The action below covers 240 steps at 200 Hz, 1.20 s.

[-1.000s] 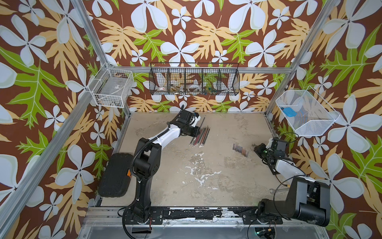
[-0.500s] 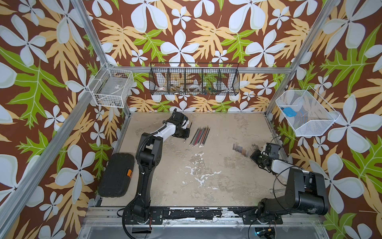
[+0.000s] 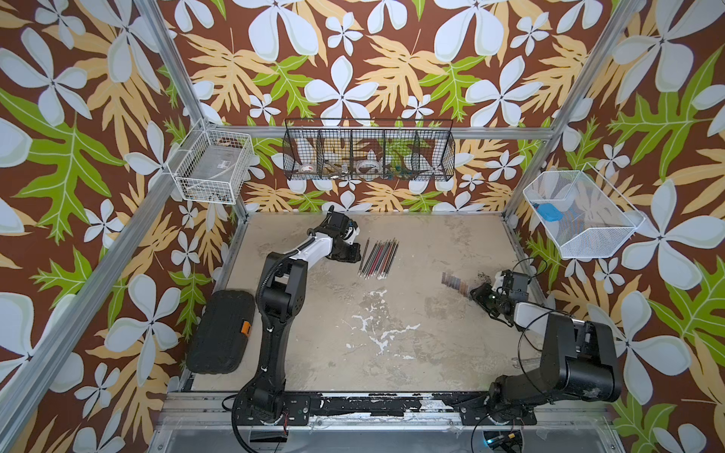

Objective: Remove the protective cover of the pencils
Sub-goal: Reset both arms

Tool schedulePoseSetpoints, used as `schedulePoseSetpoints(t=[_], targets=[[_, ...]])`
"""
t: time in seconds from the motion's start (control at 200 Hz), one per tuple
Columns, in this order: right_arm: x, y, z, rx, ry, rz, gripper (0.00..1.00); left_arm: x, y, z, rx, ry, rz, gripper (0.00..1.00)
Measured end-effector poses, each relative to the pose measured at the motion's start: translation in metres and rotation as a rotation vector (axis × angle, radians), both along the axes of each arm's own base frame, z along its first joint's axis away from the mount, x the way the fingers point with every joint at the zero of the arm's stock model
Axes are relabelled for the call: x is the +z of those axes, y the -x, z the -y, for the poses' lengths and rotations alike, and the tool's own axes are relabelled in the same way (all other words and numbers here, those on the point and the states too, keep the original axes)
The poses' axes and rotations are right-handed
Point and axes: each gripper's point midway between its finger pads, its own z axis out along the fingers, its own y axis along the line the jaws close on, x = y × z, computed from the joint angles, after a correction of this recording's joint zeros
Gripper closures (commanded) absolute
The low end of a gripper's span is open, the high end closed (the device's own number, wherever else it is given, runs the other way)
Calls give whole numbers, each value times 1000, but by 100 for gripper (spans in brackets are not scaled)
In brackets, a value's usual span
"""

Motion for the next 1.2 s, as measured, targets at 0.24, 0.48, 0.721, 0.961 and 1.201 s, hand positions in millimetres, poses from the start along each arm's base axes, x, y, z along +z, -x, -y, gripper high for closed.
schedulePoseSetpoints(t=[0.24,0.48,0.721,0.961,1.201], targets=[[53,-9,9,-3,127,160,52,67,36,-18,56,87,238,0],[103,14,-3,-28,465,458,0,160,73,-77,311,142,692,0],[103,26,4,-71,732,553,0,144,141,-154,509,10,993,0],[78,23,7,-63,829,536,0,129,152,-186,548,-197,1064,0],[67,11,-5,12,890,572,0,70,140,-225,623,-284,945,0]])
